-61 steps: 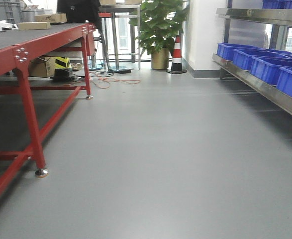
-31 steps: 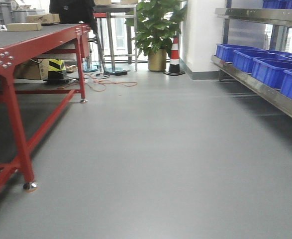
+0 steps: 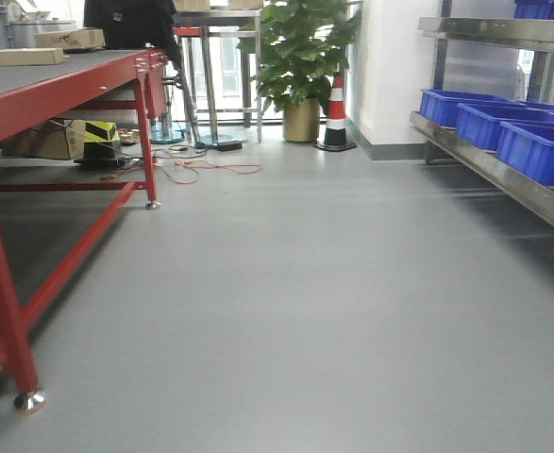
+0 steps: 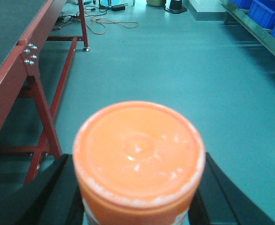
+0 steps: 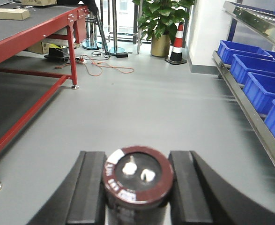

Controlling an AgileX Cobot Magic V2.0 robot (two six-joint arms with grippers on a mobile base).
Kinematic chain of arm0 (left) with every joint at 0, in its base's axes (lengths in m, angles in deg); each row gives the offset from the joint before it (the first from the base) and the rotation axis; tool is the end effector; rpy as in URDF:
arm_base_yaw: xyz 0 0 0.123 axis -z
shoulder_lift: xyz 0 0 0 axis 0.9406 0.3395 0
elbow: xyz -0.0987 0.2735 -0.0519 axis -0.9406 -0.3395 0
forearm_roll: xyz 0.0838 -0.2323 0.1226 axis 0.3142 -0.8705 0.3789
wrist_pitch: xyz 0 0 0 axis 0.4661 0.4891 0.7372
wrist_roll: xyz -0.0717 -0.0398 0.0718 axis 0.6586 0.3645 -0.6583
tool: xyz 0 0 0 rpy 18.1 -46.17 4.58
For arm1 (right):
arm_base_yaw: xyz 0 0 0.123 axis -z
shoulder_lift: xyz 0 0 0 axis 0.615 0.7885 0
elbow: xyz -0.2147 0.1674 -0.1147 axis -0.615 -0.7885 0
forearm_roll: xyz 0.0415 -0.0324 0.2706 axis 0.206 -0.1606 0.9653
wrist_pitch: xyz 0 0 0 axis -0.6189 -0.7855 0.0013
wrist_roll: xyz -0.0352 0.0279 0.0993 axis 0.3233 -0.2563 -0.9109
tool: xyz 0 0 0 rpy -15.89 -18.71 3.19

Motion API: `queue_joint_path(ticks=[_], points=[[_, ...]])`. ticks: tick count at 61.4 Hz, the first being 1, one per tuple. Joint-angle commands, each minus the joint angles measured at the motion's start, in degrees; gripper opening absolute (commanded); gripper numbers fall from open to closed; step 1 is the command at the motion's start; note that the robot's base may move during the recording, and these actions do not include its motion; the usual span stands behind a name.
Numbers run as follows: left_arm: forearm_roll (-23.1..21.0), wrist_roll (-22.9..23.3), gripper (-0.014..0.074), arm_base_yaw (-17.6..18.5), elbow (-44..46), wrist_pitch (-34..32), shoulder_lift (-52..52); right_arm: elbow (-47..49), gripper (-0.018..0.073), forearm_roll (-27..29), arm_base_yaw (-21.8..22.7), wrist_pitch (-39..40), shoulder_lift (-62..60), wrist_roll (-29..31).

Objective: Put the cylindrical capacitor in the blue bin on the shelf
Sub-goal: 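Drive base along the red table toward the blue bin shelf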

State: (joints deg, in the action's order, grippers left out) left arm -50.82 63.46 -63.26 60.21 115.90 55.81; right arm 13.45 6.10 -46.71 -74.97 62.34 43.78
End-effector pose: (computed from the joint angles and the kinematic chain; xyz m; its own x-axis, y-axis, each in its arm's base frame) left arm 0.1320 -0.0132 0.4376 -0.3451 0.0350 -0.9379 0.0940 0.9956 0.0026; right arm 0.1155 0.0242 0.4314 -0.1597 -0.0293 -0.9867 -0.2099 0.9777 0.0049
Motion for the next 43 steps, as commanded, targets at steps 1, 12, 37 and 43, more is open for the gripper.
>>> queue_joint_path(ticks=[1,12,37,43], points=[[-0.2,0.1,-0.0111,0.4,0.2,-1.4,-0.3,0.0,-0.0090,-0.6,-0.1,1.6,-0.2,0.1],[-0.2,0.1,-0.0111,0.4,0.2,-1.4,-0.3,0.0,-0.0090,-0.6,-0.1,1.6,-0.2,0.1],[-0.2,0.1,-0.0111,0.4,0.2,-1.4,-0.3,0.0,-0.0090,-0.6,-0.1,1.6,-0.2,0.1],[-0.2,0.1,-0.0111,0.4,0.2,-1.4,-0.3,0.0,-0.0090,-0.6,-0.1,1.6,-0.2,0.1]])
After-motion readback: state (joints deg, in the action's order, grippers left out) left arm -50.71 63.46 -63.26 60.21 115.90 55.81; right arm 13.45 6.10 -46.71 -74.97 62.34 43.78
